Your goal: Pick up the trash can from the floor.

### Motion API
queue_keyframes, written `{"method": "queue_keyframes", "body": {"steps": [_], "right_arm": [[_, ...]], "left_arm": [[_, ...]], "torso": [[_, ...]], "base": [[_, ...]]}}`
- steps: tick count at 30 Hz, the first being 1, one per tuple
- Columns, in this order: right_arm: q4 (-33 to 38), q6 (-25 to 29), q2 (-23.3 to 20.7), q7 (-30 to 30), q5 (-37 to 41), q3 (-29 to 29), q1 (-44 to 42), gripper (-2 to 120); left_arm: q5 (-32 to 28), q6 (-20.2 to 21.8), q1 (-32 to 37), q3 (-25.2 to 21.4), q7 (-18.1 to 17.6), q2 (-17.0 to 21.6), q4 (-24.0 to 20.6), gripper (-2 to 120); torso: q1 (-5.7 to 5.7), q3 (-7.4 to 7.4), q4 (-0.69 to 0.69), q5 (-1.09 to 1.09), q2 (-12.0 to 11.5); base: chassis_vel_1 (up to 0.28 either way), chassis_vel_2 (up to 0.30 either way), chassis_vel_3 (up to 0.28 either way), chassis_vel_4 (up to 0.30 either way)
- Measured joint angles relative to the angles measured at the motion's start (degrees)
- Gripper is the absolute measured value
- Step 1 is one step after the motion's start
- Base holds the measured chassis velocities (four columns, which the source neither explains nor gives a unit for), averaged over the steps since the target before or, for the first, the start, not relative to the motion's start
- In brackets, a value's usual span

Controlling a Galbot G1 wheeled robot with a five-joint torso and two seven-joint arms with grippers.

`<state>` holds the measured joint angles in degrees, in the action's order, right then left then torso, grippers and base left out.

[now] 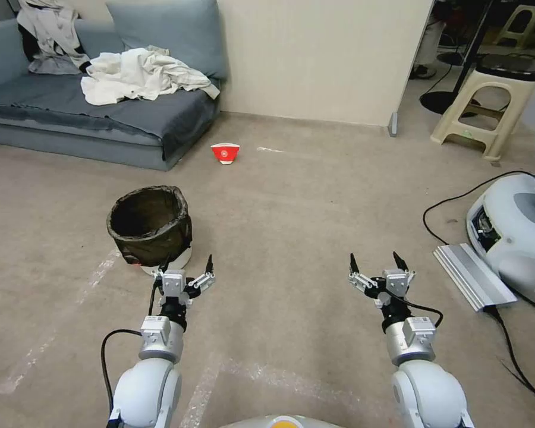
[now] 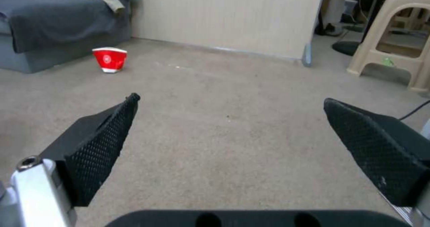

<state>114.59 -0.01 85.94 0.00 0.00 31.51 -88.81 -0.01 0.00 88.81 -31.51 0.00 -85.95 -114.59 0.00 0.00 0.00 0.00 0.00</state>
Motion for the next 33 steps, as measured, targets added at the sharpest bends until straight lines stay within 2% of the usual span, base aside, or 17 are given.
{"method": "queue_keyframes", "body": {"steps": [33], "right_arm": [[0.0,0.0,0.0,0.0,0.0,0.0,0.0,100]], "left_arm": [[0.0,0.0,0.0,0.0,0.0,0.0,0.0,100]], "torso": [[0.0,0.0,0.0,0.0,0.0]], "base": [[0.0,0.0,0.0,0.0]]}}
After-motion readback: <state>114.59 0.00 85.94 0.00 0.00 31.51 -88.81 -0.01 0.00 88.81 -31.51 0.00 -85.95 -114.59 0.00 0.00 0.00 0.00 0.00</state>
